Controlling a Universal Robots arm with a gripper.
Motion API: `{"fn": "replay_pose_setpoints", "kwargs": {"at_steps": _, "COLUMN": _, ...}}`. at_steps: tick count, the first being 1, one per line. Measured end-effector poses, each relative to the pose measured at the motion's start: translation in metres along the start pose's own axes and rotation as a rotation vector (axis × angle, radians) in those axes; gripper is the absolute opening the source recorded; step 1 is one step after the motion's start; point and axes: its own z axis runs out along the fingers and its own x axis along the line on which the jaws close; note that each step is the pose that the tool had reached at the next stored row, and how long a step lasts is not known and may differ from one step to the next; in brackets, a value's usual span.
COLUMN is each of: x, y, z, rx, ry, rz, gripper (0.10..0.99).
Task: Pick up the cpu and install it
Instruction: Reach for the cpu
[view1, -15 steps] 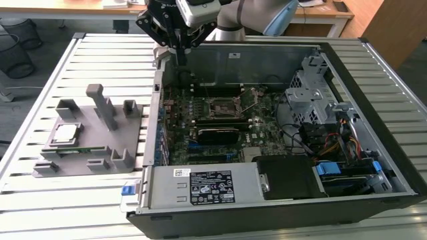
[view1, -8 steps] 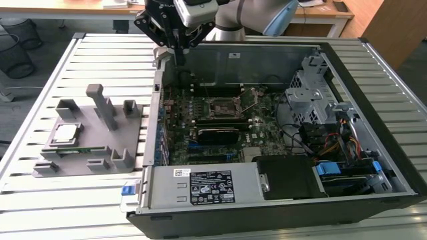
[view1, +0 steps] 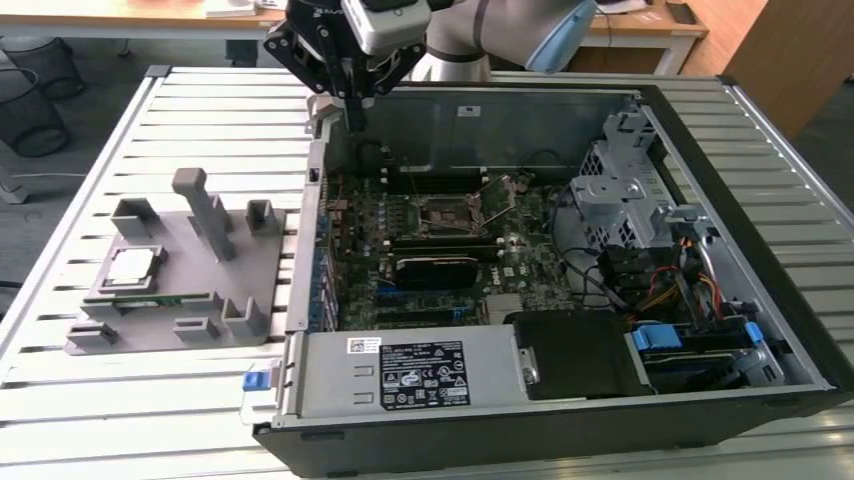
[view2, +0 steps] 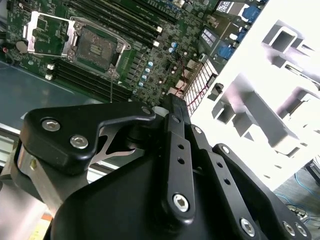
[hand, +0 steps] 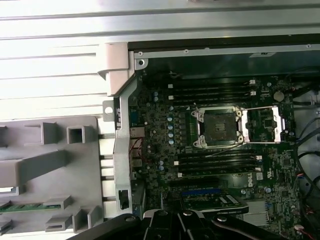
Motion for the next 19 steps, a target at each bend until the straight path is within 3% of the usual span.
{"fn": "replay_pose_setpoints", "kwargs": {"at_steps": 19, "x": 0.0043, "y": -0.0004, "z": 0.0011, "rx": 0.000, "ry": 0.0043, "rz": 0.000, "gripper": 0.106}}
